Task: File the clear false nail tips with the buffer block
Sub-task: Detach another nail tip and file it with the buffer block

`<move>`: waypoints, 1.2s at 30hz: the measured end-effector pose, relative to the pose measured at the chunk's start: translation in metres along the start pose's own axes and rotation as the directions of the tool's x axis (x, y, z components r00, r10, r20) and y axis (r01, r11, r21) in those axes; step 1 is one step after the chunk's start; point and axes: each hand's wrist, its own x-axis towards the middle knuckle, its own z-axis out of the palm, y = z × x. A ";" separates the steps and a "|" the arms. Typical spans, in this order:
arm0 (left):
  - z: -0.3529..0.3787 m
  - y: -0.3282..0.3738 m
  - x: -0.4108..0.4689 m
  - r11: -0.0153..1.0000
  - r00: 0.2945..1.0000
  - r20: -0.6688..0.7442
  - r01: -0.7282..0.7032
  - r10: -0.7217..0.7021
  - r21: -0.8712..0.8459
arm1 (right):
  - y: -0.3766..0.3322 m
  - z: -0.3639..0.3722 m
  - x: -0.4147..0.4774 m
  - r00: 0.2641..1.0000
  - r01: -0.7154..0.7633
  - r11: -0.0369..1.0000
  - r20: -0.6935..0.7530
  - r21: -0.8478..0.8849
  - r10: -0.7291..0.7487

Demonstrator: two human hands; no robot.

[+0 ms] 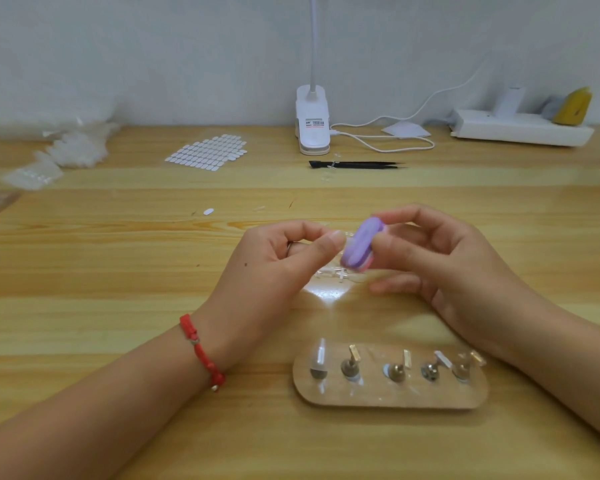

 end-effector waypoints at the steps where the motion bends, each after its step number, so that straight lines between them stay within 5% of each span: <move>1: 0.000 0.000 0.000 1.000 1.000 0.003 0.000 0.000 0.006 | 0.000 0.002 0.000 1.000 0.006 0.999 0.020 -0.033 -0.006; 5: 0.001 0.000 0.000 1.000 1.000 0.011 -0.003 0.002 0.014 | 0.000 -0.003 0.001 0.999 -0.024 0.997 -0.039 0.077 0.027; 14: 0.000 -0.003 0.002 1.000 1.000 -0.006 -0.011 0.011 0.023 | -0.001 0.001 0.000 0.999 -0.015 0.999 0.047 -0.038 0.017; 18: 0.001 -0.001 0.001 1.000 1.000 -0.010 -0.008 0.008 -0.004 | -0.001 -0.002 0.001 1.000 -0.021 0.996 -0.019 0.082 0.023; 22: 0.000 -0.001 0.002 1.000 0.999 -0.033 -0.009 0.008 -0.024 | -0.001 0.003 -0.001 0.999 -0.003 0.998 0.051 -0.066 0.007; 26: 0.003 0.001 0.001 0.999 0.999 -0.035 -0.020 0.019 -0.027 | -0.002 -0.002 0.001 0.998 -0.031 0.993 -0.042 0.114 0.036; 29: 0.001 0.001 0.001 1.000 0.999 -0.044 -0.013 0.012 -0.027 | -0.001 0.003 -0.001 0.999 -0.016 0.999 0.032 -0.048 0.017; 33: 0.002 0.002 0.001 1.000 0.999 -0.044 -0.008 0.007 -0.026 | -0.002 -0.001 0.000 0.999 -0.015 0.995 -0.043 0.099 0.020; 36: 0.000 0.002 0.001 0.999 0.998 -0.059 -0.008 0.007 -0.031 | 0.000 0.004 -0.002 1.000 0.008 0.999 0.014 -0.045 -0.007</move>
